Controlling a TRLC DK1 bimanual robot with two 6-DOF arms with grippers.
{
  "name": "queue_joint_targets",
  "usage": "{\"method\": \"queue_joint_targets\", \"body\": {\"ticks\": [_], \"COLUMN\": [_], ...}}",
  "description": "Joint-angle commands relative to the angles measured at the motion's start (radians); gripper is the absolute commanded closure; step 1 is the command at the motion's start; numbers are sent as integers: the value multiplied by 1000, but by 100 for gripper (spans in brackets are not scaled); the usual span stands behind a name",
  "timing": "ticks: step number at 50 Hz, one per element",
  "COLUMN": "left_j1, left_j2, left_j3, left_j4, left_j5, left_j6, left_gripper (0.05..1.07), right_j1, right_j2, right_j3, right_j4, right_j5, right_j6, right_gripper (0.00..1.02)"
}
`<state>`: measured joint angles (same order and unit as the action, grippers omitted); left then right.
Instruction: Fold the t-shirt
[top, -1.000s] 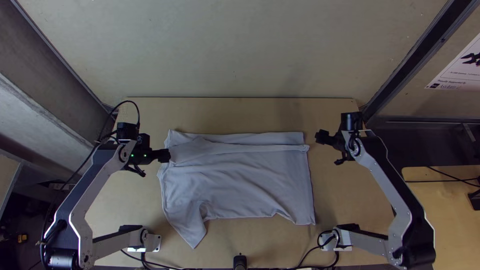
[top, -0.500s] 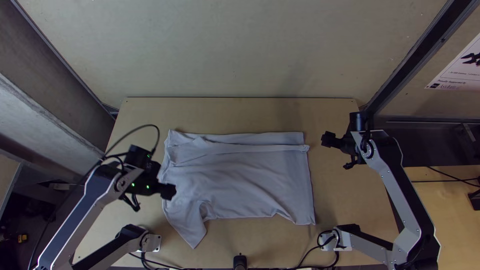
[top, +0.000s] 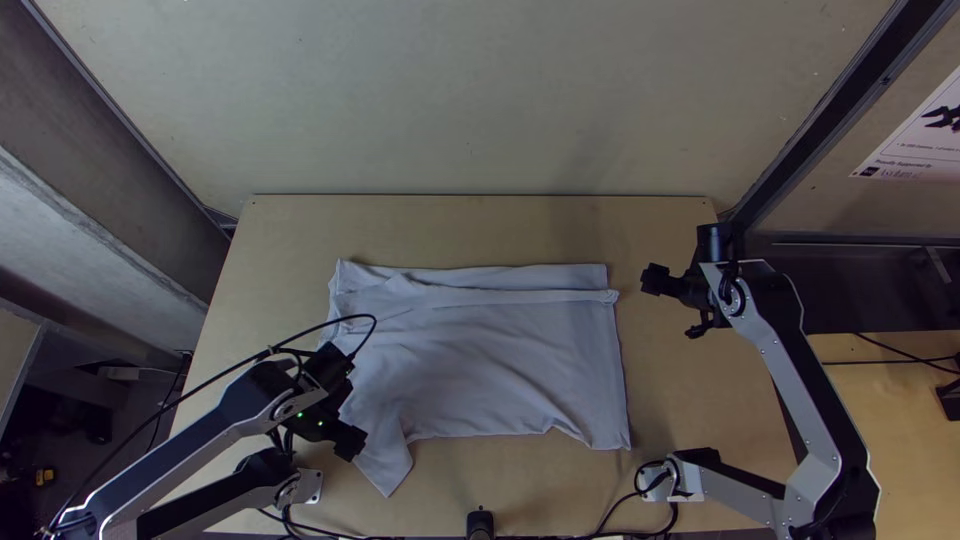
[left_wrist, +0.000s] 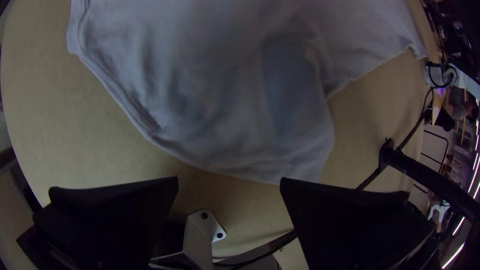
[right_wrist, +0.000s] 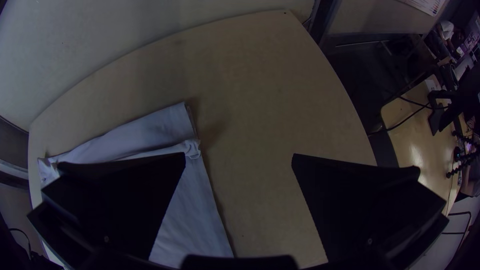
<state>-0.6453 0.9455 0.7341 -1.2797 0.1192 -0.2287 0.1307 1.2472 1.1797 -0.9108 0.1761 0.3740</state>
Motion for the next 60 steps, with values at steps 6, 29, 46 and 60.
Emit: {"method": "queue_joint_targets", "body": {"ticks": [6,29,46,60], "left_j1": [-59,-234,-274,-294], "left_j2": [87,234,291,271], "left_j3": [-84,-130,-128,-121], "left_j4": [71,171,227,243], "left_j5": [-4,-53,-47,-41], "left_j6": [-109,-158,-141,-101], "left_gripper": [9,11,44,69], "right_j1": [4,-2,30,165], "right_j2": [40,26,-19,90], "right_j3": [-11,-65,-144,-223], "right_j4": [-10,-62,-292,-589], "right_j5": [0,-78,-210,-245], "right_j6": [22,-27,-115,-142], "right_gripper": [5,5,6,4]}}
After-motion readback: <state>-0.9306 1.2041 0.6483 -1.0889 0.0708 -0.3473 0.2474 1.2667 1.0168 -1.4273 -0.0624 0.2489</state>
